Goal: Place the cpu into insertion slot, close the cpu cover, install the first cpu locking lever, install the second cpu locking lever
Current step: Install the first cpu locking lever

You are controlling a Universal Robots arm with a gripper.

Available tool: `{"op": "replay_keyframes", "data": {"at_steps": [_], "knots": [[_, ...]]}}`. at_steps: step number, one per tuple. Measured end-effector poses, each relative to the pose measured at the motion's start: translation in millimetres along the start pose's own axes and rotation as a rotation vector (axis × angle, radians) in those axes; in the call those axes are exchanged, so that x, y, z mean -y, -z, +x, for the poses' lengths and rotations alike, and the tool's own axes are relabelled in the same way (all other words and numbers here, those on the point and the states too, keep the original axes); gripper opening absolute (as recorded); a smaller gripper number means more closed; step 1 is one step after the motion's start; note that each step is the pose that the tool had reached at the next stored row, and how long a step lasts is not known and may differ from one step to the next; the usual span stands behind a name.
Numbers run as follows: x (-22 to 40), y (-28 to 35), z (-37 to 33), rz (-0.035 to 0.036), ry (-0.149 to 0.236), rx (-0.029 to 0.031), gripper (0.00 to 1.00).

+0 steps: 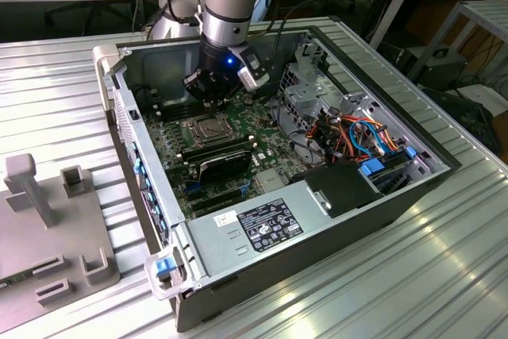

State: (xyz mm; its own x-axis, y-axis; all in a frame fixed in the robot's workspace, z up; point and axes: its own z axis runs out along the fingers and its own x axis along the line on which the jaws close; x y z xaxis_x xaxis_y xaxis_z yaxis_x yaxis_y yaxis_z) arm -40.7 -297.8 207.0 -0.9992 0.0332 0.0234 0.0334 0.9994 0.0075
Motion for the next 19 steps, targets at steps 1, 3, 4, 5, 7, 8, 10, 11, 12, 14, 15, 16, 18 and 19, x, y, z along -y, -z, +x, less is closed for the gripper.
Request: {"op": "replay_keyframes", "data": {"at_steps": [1, 3, 4, 5, 7, 8, 10, 11, 12, 14, 15, 16, 18, 19], "knots": [[-0.2, 1.6, 0.0, 0.0002, 0.000, -0.0001, 0.11], [-0.5, 3.1, 0.2, 0.0001, 0.000, 0.0002, 0.11], [-0.5, 3.3, 0.5, 0.0000, 0.000, 0.0002, 0.11], [-0.6, 4.2, 0.6, 0.0004, 0.000, -0.0002, 0.11], [-2.3, 8.3, 1.0, 0.0001, 0.000, 0.0001, 0.11], [-3.3, 8.6, 1.1, 0.0000, 0.000, 0.0001, 0.11], [-5.8, 8.7, 1.4, 0.0004, 0.000, -0.0001, 0.11], [-6.5, 8.7, 1.5, 0.0002, 0.000, 0.0000, 0.11], [-6.8, 8.7, 1.5, 0.0002, 0.000, 0.0000, 0.11], [-6.8, 8.7, 1.5, 0.0002, 0.000, -0.0001, 0.11], [-6.9, 8.7, 1.5, 0.0003, 0.000, -0.0001, 0.11], [-6.7, 8.6, 1.5, 0.0000, 0.000, 0.0000, 0.11], [-5.1, 8.7, 1.4, 0.0001, 0.000, 0.0000, 0.11], [-4.4, 8.7, 1.4, 0.0000, 0.000, 0.0000, 0.11]]}}
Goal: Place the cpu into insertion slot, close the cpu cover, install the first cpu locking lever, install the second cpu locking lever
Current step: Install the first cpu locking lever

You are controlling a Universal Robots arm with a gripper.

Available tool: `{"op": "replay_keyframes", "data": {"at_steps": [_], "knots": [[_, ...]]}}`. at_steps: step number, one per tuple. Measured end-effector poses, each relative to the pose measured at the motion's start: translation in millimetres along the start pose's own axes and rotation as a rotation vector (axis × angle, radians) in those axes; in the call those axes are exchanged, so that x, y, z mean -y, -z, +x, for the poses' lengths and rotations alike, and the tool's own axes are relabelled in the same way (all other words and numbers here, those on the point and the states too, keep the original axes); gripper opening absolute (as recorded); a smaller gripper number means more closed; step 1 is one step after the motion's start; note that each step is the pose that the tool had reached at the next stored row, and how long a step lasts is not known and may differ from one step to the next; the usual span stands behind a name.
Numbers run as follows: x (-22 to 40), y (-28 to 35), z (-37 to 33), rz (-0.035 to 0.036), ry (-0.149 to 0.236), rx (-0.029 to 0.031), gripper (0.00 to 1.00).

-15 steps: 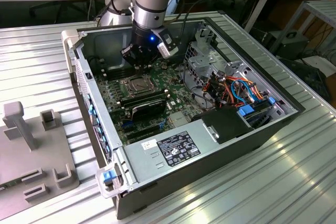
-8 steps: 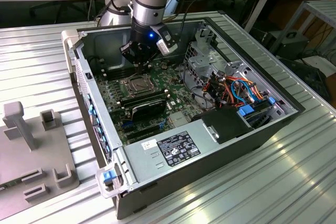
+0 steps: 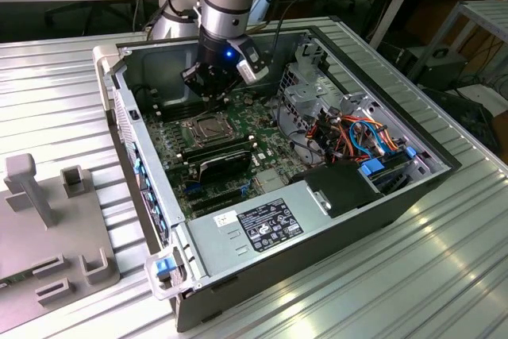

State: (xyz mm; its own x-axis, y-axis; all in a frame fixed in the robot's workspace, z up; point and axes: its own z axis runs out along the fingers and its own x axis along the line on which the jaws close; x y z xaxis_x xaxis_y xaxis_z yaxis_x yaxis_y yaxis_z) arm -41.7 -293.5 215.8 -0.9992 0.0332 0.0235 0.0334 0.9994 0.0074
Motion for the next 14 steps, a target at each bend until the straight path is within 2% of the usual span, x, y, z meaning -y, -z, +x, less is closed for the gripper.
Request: {"op": "replay_keyframes", "data": {"at_steps": [14], "knots": [[2.1, -2.1, -0.3, 0.0002, 0.000, -0.0001, 0.11]]}}
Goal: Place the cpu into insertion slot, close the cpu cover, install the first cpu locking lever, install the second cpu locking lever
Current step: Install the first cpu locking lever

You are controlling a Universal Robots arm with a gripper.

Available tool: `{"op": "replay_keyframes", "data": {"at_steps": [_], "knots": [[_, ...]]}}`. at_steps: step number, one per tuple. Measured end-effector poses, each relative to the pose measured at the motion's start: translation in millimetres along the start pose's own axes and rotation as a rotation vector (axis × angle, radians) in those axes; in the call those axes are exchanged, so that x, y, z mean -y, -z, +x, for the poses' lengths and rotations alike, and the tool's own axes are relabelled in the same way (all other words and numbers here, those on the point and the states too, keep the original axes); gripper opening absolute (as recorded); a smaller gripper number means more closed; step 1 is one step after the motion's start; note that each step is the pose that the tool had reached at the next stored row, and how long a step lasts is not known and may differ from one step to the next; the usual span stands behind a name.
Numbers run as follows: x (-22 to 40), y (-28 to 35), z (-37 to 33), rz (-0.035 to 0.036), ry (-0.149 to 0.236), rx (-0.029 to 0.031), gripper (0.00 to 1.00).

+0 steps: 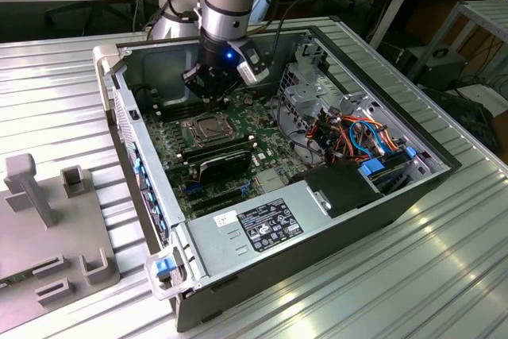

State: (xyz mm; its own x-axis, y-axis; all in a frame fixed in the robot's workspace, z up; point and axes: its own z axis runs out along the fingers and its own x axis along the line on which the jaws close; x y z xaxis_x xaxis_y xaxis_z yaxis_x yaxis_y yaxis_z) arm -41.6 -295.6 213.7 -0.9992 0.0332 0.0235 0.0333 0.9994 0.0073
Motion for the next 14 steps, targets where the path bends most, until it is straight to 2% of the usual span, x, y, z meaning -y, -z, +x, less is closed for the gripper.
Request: {"op": "replay_keyframes", "data": {"at_steps": [14], "knots": [[0.6, -6.5, -3.0, 0.0000, 0.000, 0.0001, 0.11]]}}
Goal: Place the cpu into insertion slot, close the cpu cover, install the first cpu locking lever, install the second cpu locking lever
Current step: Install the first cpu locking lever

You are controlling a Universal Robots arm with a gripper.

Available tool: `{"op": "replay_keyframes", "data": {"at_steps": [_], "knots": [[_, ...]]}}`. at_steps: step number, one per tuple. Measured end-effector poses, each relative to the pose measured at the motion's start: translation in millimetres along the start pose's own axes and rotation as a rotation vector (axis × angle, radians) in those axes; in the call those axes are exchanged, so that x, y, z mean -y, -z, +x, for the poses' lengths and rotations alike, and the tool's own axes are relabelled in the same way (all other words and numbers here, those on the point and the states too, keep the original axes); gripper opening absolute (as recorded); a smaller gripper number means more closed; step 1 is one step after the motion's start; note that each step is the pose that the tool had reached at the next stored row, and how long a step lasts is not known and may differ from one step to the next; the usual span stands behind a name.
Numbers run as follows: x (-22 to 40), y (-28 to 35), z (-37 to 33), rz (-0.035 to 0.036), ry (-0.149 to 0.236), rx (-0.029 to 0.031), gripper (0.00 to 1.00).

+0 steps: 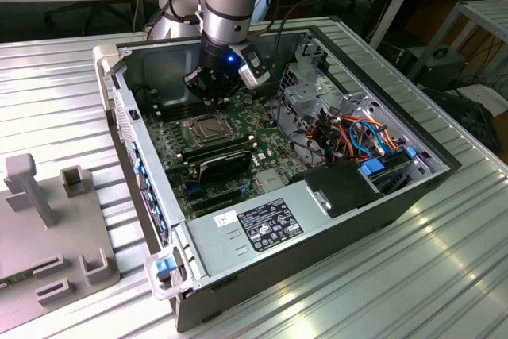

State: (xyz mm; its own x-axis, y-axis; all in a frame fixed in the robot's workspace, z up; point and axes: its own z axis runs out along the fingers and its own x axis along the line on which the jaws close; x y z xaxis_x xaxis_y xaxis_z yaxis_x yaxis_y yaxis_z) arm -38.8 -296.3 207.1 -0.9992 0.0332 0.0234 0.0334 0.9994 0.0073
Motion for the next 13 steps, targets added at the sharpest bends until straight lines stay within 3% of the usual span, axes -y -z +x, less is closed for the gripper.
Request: {"op": "replay_keyframes", "data": {"at_steps": [7, 11, 12, 13], "knots": [[0.2, -2.1, 0.0, 0.0004, 0.000, -0.0002, 0.11], [0.0, -6.6, -0.3, -0.0008, 0.000, 0.0000, 0.11], [0.1, -6.2, -0.8, 0.0003, 0.000, -0.0001, 0.11], [0.1, 5.8, -0.5, 0.0003, 0.000, 0.0000, 0.11]]}}
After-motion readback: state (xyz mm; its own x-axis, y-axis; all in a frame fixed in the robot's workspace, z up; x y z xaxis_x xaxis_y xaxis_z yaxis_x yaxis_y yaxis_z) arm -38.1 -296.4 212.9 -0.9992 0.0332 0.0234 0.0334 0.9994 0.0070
